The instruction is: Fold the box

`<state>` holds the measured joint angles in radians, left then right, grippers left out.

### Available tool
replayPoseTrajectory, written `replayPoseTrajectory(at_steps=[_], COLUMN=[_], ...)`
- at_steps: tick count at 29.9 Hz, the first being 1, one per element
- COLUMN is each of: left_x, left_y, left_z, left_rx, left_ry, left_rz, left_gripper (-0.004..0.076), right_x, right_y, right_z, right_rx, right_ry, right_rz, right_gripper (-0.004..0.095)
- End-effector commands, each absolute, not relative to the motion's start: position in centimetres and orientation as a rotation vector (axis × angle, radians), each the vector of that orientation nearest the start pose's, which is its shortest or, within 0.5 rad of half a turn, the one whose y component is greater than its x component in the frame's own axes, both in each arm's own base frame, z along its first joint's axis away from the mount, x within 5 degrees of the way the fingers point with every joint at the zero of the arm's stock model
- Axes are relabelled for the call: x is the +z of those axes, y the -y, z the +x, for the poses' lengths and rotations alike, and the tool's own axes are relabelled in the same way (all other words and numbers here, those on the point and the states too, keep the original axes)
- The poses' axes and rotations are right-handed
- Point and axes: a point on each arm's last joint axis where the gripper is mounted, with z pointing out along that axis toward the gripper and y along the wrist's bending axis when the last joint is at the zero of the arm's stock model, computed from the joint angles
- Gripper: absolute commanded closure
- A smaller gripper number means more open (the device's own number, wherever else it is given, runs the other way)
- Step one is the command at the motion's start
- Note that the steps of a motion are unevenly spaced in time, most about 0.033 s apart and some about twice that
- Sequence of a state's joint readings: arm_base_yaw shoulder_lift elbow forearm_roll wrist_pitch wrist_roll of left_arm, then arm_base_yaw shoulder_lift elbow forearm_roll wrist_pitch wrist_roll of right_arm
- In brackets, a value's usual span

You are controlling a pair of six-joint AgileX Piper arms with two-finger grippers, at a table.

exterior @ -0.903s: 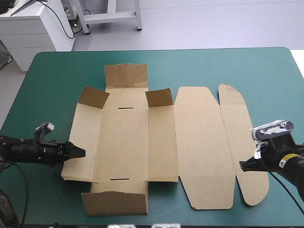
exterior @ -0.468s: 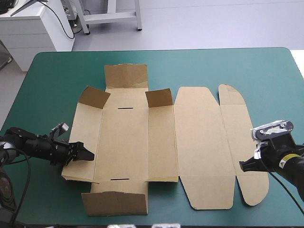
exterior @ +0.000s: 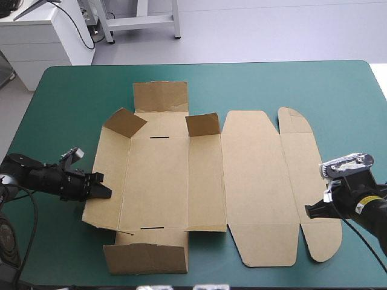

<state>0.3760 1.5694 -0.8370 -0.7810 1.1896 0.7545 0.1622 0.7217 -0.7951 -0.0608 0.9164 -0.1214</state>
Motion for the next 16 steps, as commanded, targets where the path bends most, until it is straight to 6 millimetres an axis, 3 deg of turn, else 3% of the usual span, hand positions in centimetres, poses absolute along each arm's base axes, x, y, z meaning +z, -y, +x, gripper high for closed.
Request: replayPoseTrajectory(at_steps=[1, 5, 10, 16], left_x=[22.1, 22.4, 23.1, 26.9], left_y=[-2.7, -2.5, -1.2, 2.5], left_z=[24.5, 24.8, 25.3, 27.8], left_rx=[-1.148, -1.163, -1.114, -0.834], left_ry=[-2.772, -2.689, -2.736, -2.802], left_rz=[0.036, 0.136, 0.237, 0.52], left_gripper=[0.0731, 0.0731, 0.0731, 0.0731], right_x=[35.0, 35.0, 35.0, 35.1], right_y=[-1.5, -1.5, -1.4, -1.5], right_z=[12.5, 12.5, 12.5, 12.5], right_rx=[-0.072, -0.072, -0.075, -0.075], right_ry=[-2.216, -2.216, -2.213, -2.212], right_rz=[-0.342, -0.342, -0.342, -0.342], right_gripper=[0.0924, 0.0924, 0.0924, 0.0924])
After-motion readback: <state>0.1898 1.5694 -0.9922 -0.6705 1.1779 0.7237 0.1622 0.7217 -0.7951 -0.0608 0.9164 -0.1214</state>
